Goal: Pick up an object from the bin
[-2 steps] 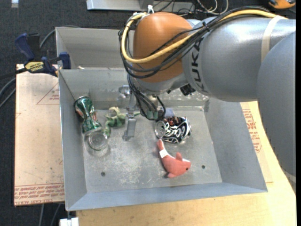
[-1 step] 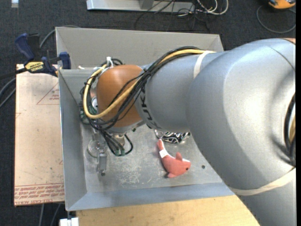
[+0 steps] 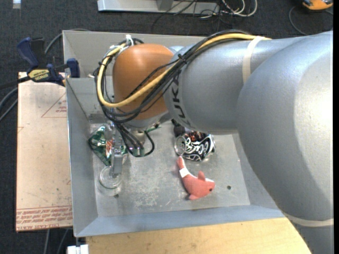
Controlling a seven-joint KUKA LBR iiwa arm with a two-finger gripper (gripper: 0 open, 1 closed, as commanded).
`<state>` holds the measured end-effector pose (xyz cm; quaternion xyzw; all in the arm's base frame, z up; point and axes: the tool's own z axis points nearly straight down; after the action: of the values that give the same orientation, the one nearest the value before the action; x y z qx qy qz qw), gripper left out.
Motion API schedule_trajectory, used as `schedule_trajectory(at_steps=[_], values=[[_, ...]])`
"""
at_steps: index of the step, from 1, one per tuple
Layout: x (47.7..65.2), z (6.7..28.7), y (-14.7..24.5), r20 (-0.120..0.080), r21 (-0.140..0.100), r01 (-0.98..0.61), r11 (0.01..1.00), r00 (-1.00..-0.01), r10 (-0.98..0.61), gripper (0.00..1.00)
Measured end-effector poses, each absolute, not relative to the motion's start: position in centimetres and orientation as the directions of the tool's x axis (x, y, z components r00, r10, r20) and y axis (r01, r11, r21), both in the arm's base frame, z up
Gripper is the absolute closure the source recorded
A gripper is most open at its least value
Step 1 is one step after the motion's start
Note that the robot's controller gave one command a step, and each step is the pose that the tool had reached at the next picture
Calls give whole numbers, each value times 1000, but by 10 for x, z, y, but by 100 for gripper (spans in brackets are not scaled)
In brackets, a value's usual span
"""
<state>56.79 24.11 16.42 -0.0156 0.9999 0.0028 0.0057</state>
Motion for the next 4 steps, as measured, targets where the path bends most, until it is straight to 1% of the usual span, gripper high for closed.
schedule_trajectory(at_steps=[1, 2, 3, 4], values=[[547, 100, 239, -5, 4, -80, 997, -997, -80, 0], [583, 69, 248, -15, 2, -377, 926, -926, -377, 0], [626, 71, 228, -9, 7, -9, 1000, -1000, -9, 100], [626, 71, 228, -9, 7, -9, 1000, -1000, -9, 100]])
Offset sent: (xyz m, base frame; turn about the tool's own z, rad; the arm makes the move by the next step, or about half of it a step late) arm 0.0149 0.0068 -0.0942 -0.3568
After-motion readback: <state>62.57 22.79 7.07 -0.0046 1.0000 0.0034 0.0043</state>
